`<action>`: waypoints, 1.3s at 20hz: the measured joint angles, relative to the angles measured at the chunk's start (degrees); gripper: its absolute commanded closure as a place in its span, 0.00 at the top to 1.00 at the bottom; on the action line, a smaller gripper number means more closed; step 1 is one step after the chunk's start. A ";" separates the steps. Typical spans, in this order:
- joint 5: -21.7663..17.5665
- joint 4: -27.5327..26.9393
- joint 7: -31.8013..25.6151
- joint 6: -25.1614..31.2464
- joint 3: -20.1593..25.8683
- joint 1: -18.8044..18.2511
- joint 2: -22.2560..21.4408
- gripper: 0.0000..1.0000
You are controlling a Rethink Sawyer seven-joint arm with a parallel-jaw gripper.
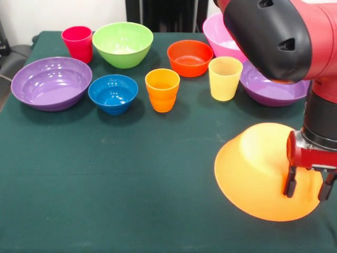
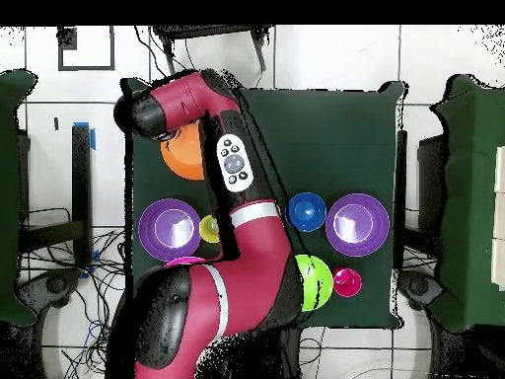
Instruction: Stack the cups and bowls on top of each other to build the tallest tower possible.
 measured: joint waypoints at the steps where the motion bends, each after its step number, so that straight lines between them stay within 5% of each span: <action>1: 0.50 0.23 0.00 -0.07 -0.30 -0.01 -0.08 1.00; 16: 9.71 2.28 0.00 -0.49 -4.88 0.17 -0.15 1.00; 26: 12.73 2.37 0.00 -7.96 -4.86 0.18 2.05 1.00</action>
